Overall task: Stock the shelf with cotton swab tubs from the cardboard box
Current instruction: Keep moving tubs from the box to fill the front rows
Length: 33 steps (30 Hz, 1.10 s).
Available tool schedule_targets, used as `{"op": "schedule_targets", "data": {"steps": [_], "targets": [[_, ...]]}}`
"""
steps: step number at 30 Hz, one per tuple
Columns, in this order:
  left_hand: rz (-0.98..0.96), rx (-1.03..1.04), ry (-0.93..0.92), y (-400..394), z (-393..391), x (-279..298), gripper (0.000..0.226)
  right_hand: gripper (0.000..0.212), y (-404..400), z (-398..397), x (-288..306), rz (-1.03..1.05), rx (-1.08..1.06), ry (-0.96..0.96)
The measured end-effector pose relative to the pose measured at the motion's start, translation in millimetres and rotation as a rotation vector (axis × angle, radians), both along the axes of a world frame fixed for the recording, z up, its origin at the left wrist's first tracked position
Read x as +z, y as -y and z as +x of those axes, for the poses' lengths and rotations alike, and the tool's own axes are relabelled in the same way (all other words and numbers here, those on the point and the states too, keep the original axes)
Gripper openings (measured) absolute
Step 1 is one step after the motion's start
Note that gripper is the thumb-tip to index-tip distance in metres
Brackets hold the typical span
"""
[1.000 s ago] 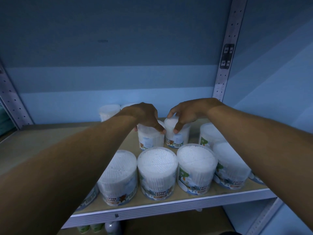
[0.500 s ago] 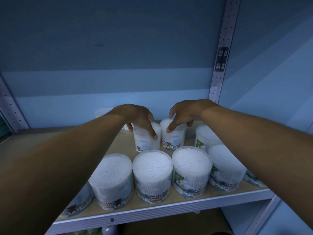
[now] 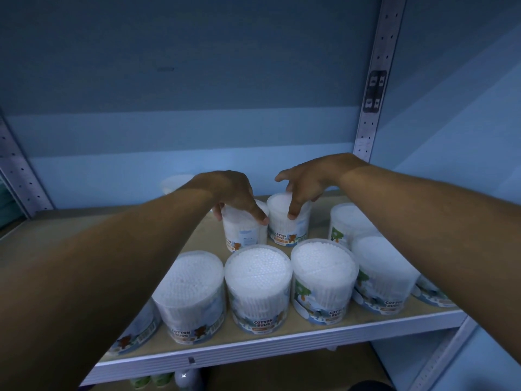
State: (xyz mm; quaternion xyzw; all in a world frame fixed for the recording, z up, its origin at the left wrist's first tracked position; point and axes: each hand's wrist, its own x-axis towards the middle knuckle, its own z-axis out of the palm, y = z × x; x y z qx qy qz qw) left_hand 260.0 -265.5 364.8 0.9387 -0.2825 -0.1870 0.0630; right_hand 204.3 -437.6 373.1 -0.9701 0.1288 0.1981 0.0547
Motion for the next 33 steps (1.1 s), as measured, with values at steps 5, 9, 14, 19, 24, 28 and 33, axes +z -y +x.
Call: {"op": "schedule_targets", "data": {"steps": [5,9,14,19,24,28,33], "targets": [[-0.018,0.019,0.053,-1,-3,-5,0.089,0.121,-2,1,1,-0.056,0.036,0.038],[-0.015,-0.081,-0.029,-5,-1,1,0.093,0.097,-10,-4,3,-0.119,0.037,0.078],[0.015,-0.129,-0.012,-6,1,-1,0.083,0.074,-21,-13,2,-0.231,0.072,0.09],[0.029,-0.101,-0.006,-1,-1,1,0.086,0.069,-17,-13,2,-0.184,0.105,0.081],[0.016,-0.019,0.036,2,-6,-1,0.088,0.073,-11,-9,0,-0.131,0.107,0.068],[-0.006,0.05,0.101,4,-11,-5,0.08,0.076,-9,-7,-1,-0.136,0.129,0.038],[-0.003,0.035,0.1,3,-10,-6,0.089,0.088,-9,-8,3,-0.129,0.113,0.038]]}}
